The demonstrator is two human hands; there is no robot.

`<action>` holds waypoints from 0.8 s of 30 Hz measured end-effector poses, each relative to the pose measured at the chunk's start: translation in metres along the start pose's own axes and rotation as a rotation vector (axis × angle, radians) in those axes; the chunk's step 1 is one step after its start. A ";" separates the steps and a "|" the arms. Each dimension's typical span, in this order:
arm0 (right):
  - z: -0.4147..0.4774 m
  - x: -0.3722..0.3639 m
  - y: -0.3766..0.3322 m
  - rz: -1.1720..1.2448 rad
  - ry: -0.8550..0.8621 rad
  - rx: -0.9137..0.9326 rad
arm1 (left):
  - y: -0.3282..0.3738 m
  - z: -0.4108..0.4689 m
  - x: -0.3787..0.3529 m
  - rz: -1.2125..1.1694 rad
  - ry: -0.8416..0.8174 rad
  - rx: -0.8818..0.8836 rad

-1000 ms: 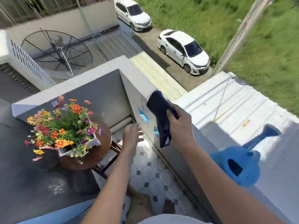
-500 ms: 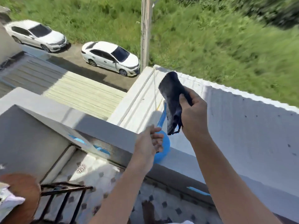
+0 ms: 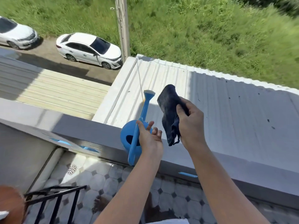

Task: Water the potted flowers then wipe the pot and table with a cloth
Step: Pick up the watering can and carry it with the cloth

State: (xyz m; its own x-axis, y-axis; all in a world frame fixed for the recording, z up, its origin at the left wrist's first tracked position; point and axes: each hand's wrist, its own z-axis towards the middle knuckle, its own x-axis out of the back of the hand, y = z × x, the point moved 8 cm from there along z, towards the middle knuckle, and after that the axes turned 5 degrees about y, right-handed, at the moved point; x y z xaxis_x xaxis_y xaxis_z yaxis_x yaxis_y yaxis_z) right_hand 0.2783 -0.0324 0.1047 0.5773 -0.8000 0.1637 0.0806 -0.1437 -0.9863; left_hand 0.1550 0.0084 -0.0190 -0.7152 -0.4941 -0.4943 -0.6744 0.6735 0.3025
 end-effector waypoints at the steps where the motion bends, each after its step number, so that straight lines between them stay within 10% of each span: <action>1: 0.000 -0.002 0.000 0.001 -0.002 -0.001 | 0.001 0.001 -0.001 -0.009 -0.002 -0.002; 13: -0.017 -0.085 -0.010 0.026 -0.131 -0.052 | 0.145 0.010 0.065 0.147 0.042 -0.299; 24: -0.112 -0.305 0.012 -0.060 -0.571 -0.118 | 0.336 0.038 0.207 0.432 0.264 -0.432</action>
State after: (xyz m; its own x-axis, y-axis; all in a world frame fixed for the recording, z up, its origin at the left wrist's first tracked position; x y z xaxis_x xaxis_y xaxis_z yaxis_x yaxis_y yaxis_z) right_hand 0.0122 0.1444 0.0453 0.9235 -0.3526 0.1514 0.0548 -0.2693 -0.9615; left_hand -0.2127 0.1535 -0.0506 -0.9215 -0.3843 -0.0564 -0.2911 0.5870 0.7554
